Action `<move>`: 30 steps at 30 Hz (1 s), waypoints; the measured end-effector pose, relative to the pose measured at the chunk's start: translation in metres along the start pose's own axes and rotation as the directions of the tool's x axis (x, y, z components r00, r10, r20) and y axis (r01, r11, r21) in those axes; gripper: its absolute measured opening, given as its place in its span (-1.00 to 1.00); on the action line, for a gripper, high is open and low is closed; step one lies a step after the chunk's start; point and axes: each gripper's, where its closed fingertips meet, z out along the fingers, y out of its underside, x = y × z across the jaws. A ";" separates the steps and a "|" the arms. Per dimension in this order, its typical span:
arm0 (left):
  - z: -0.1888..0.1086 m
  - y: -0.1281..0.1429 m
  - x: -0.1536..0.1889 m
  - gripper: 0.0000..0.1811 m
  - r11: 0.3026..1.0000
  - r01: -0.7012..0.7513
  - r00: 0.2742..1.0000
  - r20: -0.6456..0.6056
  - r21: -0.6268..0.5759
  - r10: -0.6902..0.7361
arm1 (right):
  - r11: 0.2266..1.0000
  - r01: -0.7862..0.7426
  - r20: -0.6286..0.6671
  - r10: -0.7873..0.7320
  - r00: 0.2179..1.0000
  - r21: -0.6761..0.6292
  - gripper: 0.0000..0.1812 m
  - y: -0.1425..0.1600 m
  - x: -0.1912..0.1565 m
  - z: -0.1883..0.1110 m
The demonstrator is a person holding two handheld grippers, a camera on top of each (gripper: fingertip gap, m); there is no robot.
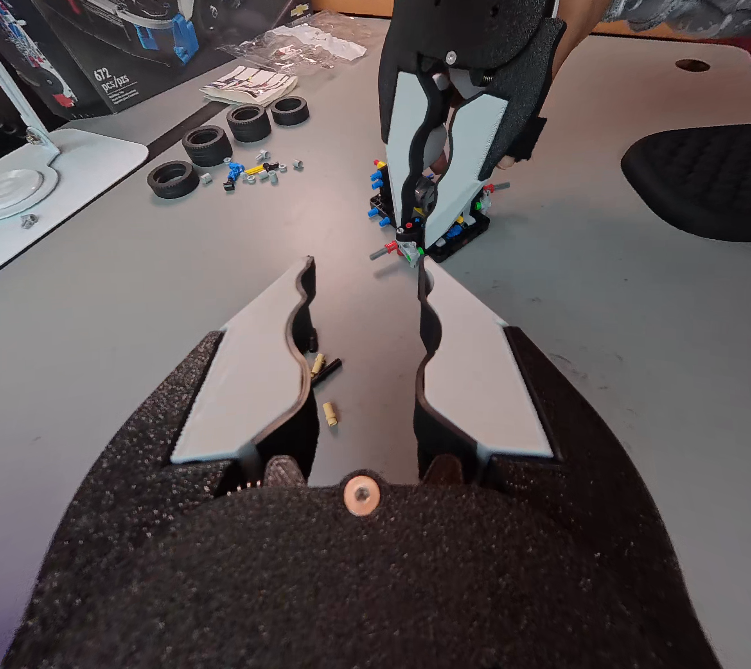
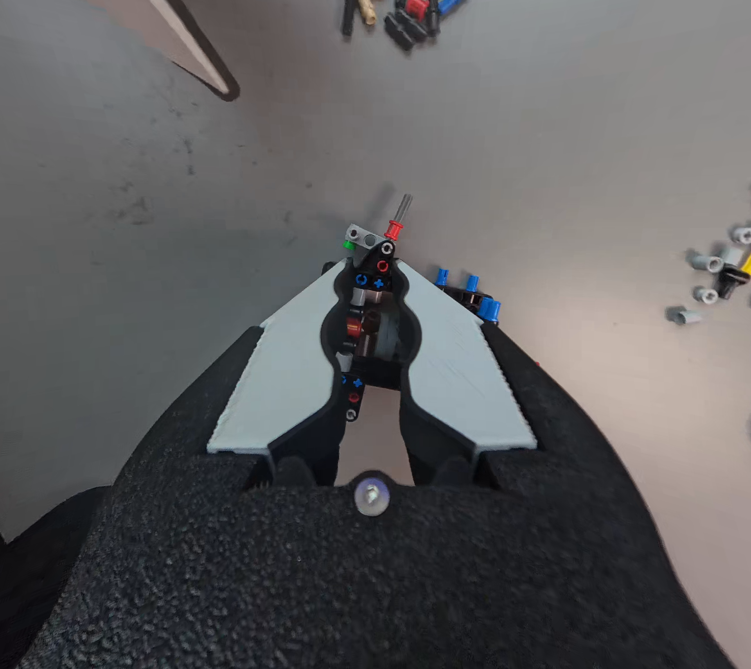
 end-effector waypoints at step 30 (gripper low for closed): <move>0.010 0.042 0.098 -0.73 0.958 -0.189 0.898 -0.434 -0.216 0.079 | 0.917 0.331 0.098 -0.359 0.928 0.224 -0.81 -0.021 -0.087 -0.016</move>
